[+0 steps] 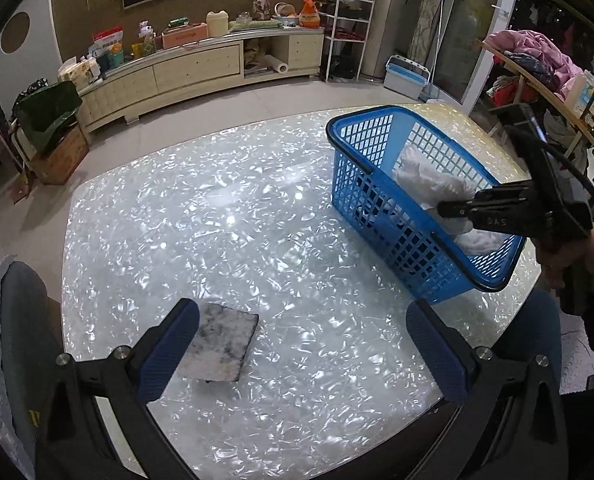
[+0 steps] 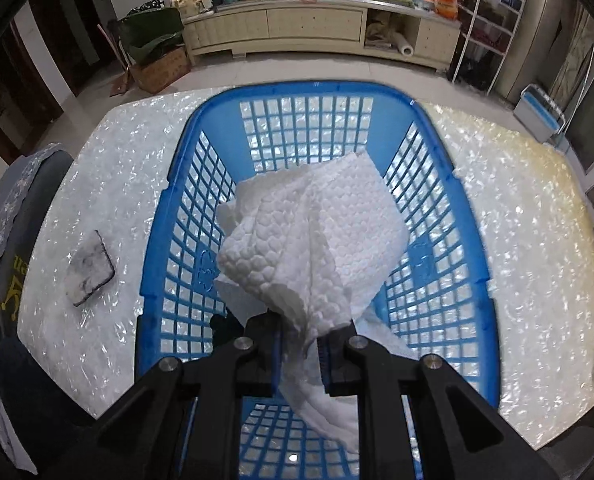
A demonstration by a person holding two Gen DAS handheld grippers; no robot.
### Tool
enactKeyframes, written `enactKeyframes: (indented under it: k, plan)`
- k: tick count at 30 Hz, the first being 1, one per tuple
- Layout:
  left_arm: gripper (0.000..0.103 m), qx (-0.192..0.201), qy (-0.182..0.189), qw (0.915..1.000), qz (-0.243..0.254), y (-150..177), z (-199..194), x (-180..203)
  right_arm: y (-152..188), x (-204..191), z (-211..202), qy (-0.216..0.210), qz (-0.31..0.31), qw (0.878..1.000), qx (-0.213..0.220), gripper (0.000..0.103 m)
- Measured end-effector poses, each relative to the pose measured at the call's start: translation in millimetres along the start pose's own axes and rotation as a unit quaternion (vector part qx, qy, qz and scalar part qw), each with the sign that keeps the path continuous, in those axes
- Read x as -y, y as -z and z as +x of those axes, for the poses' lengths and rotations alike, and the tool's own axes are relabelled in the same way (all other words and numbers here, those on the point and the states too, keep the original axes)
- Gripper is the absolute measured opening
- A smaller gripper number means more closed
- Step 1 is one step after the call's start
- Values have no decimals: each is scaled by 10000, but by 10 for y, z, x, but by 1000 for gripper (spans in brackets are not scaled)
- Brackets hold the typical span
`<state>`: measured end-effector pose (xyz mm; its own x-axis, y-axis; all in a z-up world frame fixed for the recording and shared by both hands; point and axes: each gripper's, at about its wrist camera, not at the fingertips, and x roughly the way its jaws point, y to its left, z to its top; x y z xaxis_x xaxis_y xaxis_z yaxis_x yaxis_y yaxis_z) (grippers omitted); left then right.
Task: Organize soft objects
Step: 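Lift the white waffle towel into the basket and open the right gripper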
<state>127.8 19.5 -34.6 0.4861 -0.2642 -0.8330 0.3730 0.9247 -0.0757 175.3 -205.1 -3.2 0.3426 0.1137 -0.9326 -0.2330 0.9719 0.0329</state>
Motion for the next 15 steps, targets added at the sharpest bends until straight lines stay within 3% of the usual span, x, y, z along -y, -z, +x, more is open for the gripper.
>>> enactKeyframes:
  k: [9,12,15]
  plan:
    - [103,-6,100,9999,-114,64,-14,-105,-12,89,51,22,259,9996,-59,20]
    - [103,4,67,9999,-135,85,-11,-145,21,87,10,33,269,9996,-24,27]
    - [103,27,86,9999,-144,106,-9,-185,67,48,-57,76,268,9996,41,42]
